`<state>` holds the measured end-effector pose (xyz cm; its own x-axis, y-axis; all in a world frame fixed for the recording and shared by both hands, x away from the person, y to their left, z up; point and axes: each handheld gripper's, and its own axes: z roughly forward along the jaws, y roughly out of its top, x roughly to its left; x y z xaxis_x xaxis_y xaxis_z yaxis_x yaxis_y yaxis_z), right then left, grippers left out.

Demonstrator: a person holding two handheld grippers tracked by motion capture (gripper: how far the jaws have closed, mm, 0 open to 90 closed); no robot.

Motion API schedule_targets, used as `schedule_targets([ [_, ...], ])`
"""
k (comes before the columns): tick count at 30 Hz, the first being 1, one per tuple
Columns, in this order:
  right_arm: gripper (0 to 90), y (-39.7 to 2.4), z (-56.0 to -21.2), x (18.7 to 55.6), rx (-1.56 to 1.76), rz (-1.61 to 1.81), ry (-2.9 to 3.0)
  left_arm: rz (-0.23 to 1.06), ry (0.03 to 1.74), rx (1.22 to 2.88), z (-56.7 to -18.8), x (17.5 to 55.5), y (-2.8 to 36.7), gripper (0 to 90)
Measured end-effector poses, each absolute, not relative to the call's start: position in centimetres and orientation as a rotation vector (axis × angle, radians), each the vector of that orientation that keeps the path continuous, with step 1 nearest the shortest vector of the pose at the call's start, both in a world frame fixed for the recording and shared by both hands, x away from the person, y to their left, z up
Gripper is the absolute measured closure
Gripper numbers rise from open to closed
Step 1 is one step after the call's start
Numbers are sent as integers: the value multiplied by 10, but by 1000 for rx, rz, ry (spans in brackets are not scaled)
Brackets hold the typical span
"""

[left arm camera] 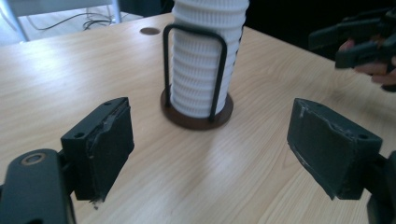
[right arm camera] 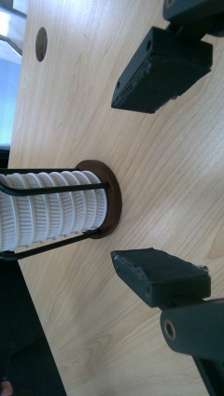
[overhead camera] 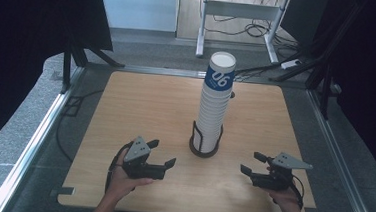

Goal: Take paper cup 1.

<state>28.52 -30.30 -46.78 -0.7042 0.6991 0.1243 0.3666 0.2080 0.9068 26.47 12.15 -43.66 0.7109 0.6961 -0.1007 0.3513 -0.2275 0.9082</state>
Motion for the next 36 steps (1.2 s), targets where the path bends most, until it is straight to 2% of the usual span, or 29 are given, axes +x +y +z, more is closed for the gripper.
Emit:
schedule_targets([
  [16,244,-299,-469,269,984,1465,2152,423,728,1883,-413,299,92,149],
  [29,247,-295,-474,270,976,1442,2175,356,687,1855,-393,341,68,84],
  [36,248,-297,-474,269,983,1444,2171,361,685,1858,-391,360,54,61],
])
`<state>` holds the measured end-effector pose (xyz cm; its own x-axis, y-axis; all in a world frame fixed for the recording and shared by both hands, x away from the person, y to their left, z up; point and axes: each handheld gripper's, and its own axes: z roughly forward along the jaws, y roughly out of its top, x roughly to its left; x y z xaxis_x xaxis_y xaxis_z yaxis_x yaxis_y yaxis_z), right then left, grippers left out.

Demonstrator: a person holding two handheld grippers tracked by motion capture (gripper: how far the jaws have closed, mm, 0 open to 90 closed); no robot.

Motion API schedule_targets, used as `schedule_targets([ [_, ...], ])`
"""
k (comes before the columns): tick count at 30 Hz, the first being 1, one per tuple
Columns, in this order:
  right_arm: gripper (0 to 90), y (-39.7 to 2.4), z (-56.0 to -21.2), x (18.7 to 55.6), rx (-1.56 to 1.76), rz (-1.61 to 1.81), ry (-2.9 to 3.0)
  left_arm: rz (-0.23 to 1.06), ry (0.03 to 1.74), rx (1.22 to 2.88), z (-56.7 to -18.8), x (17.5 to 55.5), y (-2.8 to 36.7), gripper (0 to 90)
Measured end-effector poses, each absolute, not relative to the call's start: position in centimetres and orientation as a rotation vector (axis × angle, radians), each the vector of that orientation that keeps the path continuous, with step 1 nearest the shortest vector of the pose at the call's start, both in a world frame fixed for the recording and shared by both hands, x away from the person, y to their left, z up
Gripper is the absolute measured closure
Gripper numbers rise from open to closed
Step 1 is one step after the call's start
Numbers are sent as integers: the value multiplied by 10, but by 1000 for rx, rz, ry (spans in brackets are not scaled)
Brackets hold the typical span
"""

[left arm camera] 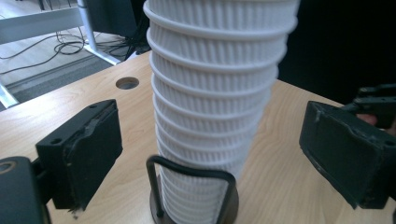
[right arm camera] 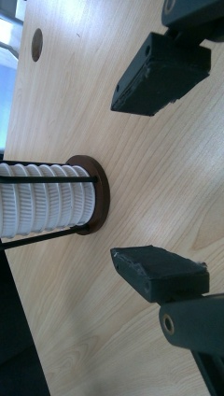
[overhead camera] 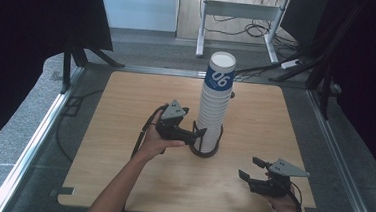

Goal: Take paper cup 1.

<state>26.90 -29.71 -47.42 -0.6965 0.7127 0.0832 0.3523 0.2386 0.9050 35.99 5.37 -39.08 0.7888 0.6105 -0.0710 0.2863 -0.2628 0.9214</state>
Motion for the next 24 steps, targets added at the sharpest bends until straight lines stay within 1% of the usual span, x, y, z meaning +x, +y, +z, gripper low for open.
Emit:
schedule_targets([
  [5,248,-298,-475,269,986,1442,2168,321,670,1851,-390,372,48,58],
  [14,248,-299,-476,270,992,1439,2170,305,653,1872,-389,386,36,59],
  [24,248,-299,-477,270,994,1432,2171,329,622,1918,-393,397,14,65],
])
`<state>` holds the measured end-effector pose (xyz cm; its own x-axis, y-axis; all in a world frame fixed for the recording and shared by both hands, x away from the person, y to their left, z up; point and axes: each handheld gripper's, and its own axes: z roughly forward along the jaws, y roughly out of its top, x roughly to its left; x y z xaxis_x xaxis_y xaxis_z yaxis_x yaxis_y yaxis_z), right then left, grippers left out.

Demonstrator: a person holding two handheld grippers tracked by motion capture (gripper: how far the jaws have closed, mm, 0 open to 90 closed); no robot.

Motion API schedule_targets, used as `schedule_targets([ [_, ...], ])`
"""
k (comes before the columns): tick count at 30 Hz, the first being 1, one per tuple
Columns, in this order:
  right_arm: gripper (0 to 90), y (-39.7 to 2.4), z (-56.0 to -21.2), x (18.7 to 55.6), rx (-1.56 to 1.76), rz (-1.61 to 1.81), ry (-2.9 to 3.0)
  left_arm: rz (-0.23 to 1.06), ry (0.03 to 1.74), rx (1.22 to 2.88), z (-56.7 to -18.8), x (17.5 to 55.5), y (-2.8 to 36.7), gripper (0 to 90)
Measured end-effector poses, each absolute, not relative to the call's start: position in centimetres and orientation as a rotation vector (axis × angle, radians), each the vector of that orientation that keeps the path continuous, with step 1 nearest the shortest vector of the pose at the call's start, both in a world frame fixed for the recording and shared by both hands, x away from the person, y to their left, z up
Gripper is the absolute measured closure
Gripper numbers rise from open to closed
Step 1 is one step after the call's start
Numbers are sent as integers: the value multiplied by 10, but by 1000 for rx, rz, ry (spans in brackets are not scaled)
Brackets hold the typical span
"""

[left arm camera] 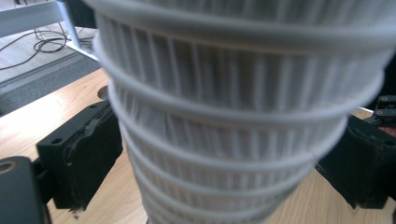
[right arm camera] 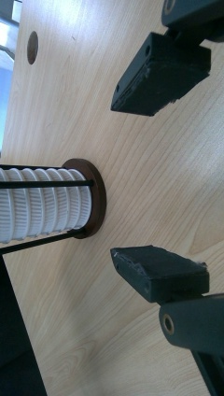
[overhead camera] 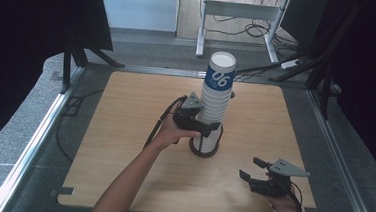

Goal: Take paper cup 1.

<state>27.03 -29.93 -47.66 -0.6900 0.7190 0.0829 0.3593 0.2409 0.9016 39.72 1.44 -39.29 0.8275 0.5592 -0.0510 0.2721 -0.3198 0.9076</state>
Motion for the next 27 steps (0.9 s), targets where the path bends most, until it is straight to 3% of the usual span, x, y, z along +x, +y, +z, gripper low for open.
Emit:
schedule_targets([
  [4,249,-301,-477,270,998,1433,2164,349,600,1921,-394,397,13,119],
  [27,247,-282,-465,273,985,1487,2177,371,613,1937,-392,395,11,128],
])
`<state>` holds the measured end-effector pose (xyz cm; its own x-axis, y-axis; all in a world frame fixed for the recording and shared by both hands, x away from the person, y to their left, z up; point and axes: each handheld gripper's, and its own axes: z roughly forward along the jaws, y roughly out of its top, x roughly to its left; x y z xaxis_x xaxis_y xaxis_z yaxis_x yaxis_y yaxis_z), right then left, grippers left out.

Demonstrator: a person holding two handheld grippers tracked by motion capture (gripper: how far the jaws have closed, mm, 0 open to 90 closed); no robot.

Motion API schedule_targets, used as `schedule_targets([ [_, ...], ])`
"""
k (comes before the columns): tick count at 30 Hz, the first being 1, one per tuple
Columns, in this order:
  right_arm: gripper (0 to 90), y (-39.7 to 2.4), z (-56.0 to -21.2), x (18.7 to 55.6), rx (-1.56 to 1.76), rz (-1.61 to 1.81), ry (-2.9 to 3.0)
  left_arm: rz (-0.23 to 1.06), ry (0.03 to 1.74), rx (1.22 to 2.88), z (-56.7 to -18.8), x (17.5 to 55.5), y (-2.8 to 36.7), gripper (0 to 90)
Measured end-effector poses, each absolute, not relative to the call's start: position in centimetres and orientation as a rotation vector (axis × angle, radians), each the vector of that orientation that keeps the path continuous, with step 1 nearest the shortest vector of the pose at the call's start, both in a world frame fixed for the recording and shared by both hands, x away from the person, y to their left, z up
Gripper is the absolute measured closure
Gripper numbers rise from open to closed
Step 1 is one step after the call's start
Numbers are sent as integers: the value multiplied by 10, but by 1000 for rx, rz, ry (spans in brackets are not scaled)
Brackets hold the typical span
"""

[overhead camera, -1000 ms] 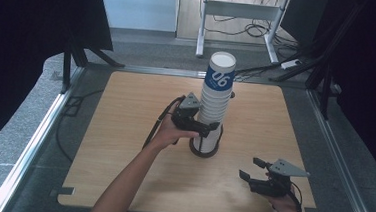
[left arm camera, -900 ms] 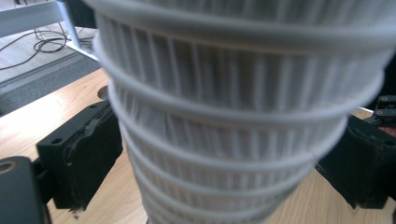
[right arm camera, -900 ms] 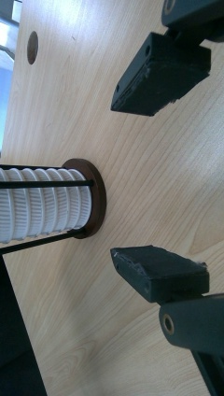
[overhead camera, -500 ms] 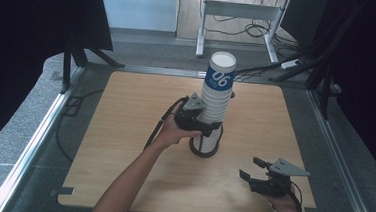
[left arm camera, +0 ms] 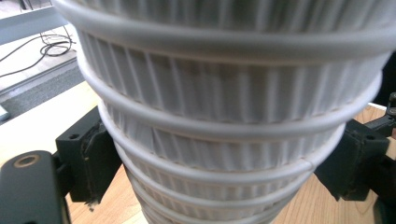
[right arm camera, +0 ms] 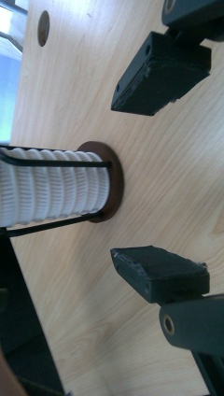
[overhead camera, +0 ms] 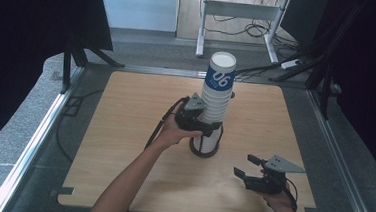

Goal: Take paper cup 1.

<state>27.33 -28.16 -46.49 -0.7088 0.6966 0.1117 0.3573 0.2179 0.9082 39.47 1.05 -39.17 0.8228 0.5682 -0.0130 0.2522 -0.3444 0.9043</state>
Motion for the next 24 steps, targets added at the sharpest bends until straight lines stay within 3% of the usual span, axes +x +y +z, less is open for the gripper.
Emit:
schedule_targets([
  [24,254,-264,-364,312,782,1574,2221,367,623,1953,-390,395,8,129],
])
